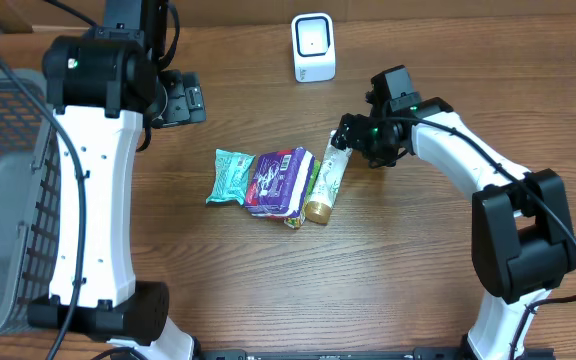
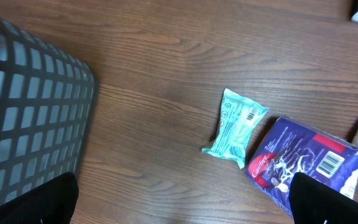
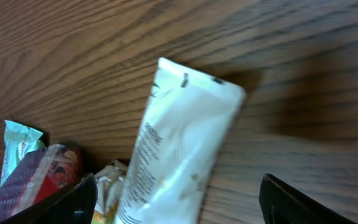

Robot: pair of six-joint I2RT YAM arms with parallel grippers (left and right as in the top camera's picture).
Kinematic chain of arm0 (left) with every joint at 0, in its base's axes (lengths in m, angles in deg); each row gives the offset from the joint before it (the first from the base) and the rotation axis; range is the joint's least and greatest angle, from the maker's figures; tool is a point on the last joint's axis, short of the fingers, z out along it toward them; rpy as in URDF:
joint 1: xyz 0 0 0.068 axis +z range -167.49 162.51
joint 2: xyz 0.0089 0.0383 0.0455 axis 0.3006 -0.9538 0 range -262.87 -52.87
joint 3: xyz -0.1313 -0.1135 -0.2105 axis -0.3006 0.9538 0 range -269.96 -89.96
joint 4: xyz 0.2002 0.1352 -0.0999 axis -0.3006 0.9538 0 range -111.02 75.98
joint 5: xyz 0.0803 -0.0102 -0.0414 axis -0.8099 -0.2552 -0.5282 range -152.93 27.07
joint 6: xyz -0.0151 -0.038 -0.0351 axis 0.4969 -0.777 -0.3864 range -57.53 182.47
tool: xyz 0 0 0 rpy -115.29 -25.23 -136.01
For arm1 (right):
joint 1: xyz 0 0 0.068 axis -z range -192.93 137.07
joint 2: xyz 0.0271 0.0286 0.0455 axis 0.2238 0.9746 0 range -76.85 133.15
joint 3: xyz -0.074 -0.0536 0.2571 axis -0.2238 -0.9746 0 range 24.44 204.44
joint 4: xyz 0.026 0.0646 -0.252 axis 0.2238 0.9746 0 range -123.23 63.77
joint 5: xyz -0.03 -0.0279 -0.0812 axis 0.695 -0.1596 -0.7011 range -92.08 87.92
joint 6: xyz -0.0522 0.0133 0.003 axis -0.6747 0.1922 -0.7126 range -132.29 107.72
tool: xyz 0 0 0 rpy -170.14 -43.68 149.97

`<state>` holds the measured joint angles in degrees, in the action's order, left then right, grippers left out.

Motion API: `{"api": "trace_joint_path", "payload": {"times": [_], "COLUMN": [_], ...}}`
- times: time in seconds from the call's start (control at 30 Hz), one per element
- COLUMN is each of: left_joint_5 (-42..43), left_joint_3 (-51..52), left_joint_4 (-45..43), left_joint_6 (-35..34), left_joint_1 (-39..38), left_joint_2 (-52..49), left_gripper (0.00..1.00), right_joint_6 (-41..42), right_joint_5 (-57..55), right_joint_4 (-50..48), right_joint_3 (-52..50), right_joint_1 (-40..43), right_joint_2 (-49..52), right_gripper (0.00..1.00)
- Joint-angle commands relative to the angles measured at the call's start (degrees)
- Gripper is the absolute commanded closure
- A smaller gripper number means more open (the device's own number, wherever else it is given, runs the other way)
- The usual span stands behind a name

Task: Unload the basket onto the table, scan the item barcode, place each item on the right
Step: 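Raise the left arm clear and reach the right gripper to the white tube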

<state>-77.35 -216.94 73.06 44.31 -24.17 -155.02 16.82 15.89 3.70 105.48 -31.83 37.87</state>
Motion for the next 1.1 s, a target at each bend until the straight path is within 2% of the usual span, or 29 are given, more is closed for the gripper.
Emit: {"api": "trace_joint_path", "payload": {"times": [0.0,0.1,0.6,0.83,0.97,1.07], "left_joint_5": [-1.2,-1.22,-1.18,-1.18,-1.18,-1.18], "left_joint_3": [0.28,0.31,0.42,0.42,0.42,0.42], "left_joint_4": [-0.02,0.22,0.17,0.17,0.17,0.17], "left_joint_6": [-1.36,-1.33,-1.36,-1.36,-1.36,-1.36], "left_joint_1": [0.0,0.0,0.0,0.0,0.0,0.0], "left_joint_2": [-2.45,-3.67,-5.22,-5.22,-5.22,-5.22], "left_gripper": [0.0,0.0,0.0,0.0,0.01,0.0], "right_joint_6": [1.18,1.7,2.4,2.45,2.45,2.43], "right_joint_5": [-0.39,-0.42,-0.07,-4.98,-5.16,-5.38], "right_joint_4": [-1.31,-1.09,-0.61,-0.92,-2.29,-2.8], "right_joint_3": [0.5,0.33,-0.46,-2.25,-4.2,-4.92], "right_joint_1": [-1.16,-1.42,-3.69,-5.81,-5.79,-5.79], "right_joint_2": [0.48,0.5,0.5,0.61,0.63,0.72], "right_gripper": [0.18,0.21,0.2,0.21,0.3,0.43]}}
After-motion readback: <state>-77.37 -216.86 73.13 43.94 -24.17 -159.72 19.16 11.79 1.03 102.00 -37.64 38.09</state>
